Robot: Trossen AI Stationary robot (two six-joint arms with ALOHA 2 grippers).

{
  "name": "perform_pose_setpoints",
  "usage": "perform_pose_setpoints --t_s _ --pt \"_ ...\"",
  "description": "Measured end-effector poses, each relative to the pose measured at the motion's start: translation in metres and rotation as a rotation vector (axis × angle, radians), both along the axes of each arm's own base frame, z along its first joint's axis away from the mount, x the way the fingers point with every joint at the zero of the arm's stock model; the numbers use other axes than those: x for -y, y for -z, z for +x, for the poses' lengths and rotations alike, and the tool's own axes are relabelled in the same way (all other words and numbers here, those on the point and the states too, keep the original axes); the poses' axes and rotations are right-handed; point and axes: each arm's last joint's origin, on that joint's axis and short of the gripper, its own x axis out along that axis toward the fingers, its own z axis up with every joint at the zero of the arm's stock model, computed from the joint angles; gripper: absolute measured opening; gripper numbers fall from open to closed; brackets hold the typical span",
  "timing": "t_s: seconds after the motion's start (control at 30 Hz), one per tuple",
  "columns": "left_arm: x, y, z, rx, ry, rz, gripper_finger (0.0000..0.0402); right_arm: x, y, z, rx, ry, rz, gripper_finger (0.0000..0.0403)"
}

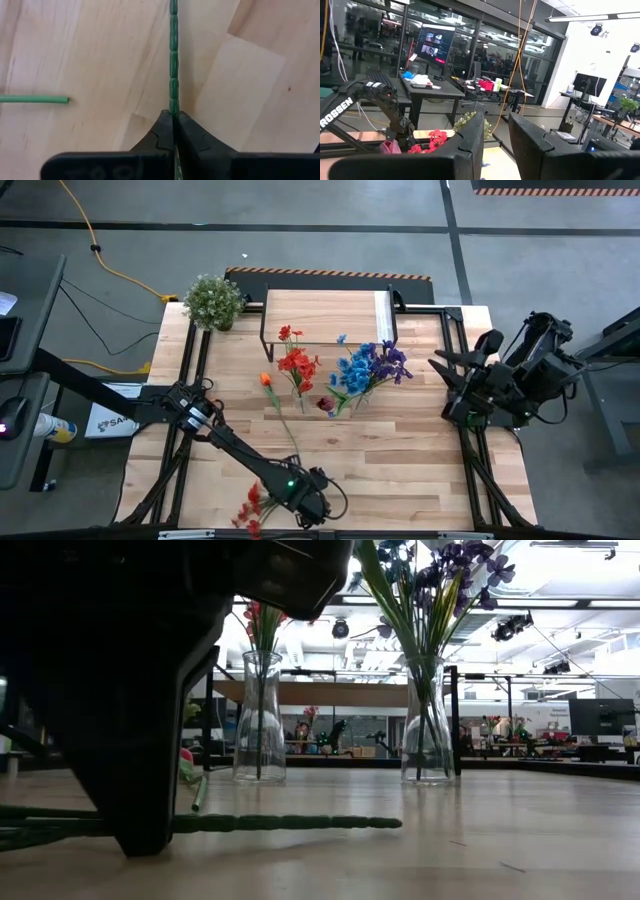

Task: Pick and place flowers into a vace then onto a shelf
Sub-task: Put the red flowers into the left transparent vase

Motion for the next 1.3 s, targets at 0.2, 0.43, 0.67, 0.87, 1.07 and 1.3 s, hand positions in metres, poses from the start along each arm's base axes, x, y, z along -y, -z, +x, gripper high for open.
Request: perform_pose_setpoints --t_s 0.2,0.43,0.67,0.87,1.07,1.3 --pt "-0.001 -0.003 -0.002 -0.036 -0.002 -0.043 0.0035 -0.001 -0.001 0.0 0.019 -0.036 -0.015 0.0083" --pt "-0.014 -0.01 -0.001 -0.13 -0.002 -0.077 0.0035 -0.001 0.0 0.001 0.029 -0.046 0.0 0.0083" --pt "-0.034 -0.034 0.004 -0.226 0.064 -0.038 0.0035 -0.002 0.001 0.001 0.018 -0.044 -0.001 0.0083" --pt "-0.047 -0.067 0.009 -0.249 0.095 -0.024 0.0035 -0.004 0.004 0.002 0.0 -0.048 -0.012 0.0083" --pt "-0.057 -0.103 0.004 -0.302 0.075 -0.02 0.0035 -0.004 0.004 0.002 -0.002 -0.048 -0.014 0.0083" --pt "-0.054 -0.139 0.009 -0.194 0.011 -0.139 0.0035 -0.004 0.004 0.002 -0.002 -0.047 -0.013 0.0083"
